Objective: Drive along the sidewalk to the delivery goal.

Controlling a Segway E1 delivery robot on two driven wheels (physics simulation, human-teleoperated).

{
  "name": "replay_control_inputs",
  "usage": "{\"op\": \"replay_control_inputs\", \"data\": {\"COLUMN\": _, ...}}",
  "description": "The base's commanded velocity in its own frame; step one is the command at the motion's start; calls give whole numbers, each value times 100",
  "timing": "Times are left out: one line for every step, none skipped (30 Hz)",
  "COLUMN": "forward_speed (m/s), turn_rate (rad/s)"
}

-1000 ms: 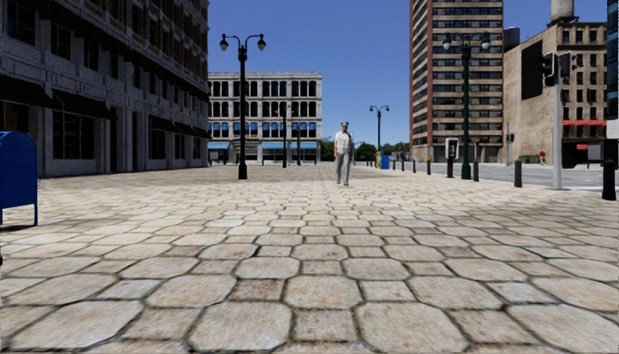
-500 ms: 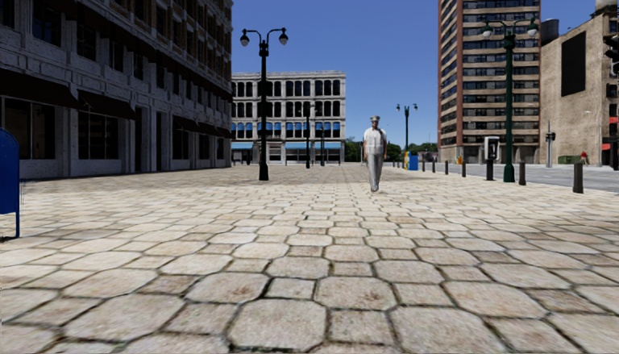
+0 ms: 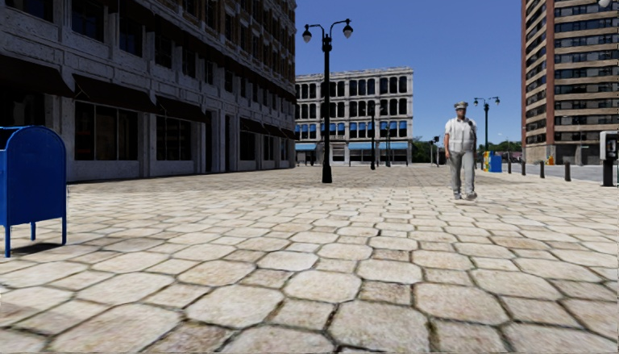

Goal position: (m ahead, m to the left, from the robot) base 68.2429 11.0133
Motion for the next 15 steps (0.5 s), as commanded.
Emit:
{"op": "replay_control_inputs", "data": {"forward_speed": 168, "turn_rate": 56}}
{"op": "replay_control_inputs", "data": {"forward_speed": 169, "turn_rate": 56}}
{"op": "replay_control_inputs", "data": {"forward_speed": 170, "turn_rate": 56}}
{"op": "replay_control_inputs", "data": {"forward_speed": 170, "turn_rate": 56}}
{"op": "replay_control_inputs", "data": {"forward_speed": 170, "turn_rate": 56}}
{"op": "replay_control_inputs", "data": {"forward_speed": 170, "turn_rate": 49}}
{"op": "replay_control_inputs", "data": {"forward_speed": 172, "turn_rate": 31}}
{"op": "replay_control_inputs", "data": {"forward_speed": 173, "turn_rate": 0}}
{"op": "replay_control_inputs", "data": {"forward_speed": 175, "turn_rate": 0}}
{"op": "replay_control_inputs", "data": {"forward_speed": 176, "turn_rate": 0}}
{"op": "replay_control_inputs", "data": {"forward_speed": 176, "turn_rate": 0}}
{"op": "replay_control_inputs", "data": {"forward_speed": 176, "turn_rate": 0}}
{"op": "replay_control_inputs", "data": {"forward_speed": 177, "turn_rate": 0}}
{"op": "replay_control_inputs", "data": {"forward_speed": 177, "turn_rate": 0}}
{"op": "replay_control_inputs", "data": {"forward_speed": 177, "turn_rate": 0}}
